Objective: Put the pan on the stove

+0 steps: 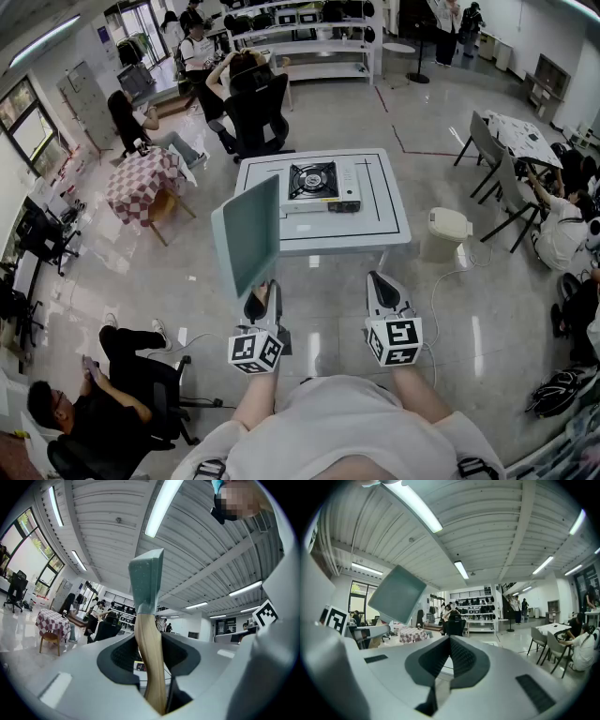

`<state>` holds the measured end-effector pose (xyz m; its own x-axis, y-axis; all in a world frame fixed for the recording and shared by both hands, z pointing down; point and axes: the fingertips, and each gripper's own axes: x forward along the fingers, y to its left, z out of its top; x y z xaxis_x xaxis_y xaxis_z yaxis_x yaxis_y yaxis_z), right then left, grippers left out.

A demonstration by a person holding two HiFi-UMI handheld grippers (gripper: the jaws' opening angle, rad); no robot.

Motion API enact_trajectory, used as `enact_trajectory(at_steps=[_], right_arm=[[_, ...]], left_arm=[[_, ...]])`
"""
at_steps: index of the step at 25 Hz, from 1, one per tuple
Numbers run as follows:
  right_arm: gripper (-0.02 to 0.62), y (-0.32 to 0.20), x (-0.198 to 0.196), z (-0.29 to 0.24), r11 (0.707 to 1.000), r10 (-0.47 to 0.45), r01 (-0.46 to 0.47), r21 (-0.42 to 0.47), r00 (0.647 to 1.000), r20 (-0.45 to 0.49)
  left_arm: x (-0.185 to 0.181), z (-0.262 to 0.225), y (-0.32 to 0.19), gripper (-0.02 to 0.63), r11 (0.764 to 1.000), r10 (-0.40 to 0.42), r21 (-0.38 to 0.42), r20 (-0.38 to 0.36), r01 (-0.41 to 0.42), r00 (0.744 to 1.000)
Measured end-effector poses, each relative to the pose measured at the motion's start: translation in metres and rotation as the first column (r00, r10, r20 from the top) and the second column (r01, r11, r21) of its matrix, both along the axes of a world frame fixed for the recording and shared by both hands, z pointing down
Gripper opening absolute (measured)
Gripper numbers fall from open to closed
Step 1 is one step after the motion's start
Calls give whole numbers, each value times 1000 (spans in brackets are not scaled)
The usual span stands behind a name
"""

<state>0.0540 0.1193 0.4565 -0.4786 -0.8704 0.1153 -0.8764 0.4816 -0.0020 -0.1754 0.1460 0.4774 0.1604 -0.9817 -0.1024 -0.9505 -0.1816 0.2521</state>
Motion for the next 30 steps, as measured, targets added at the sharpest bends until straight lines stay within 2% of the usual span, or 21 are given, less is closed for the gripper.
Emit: enact_trajectory(at_steps=[18, 30], right_arm=[[8, 5, -2, -9, 1000, -22, 22, 14, 1000, 1], [8, -11, 27, -7, 999, -51, 51, 15, 999, -7]], left_arm=[[2, -6, 9, 143, 1000, -9, 3, 7, 9, 1000], [25, -6, 0, 143, 998, -60, 0, 6, 60, 998]])
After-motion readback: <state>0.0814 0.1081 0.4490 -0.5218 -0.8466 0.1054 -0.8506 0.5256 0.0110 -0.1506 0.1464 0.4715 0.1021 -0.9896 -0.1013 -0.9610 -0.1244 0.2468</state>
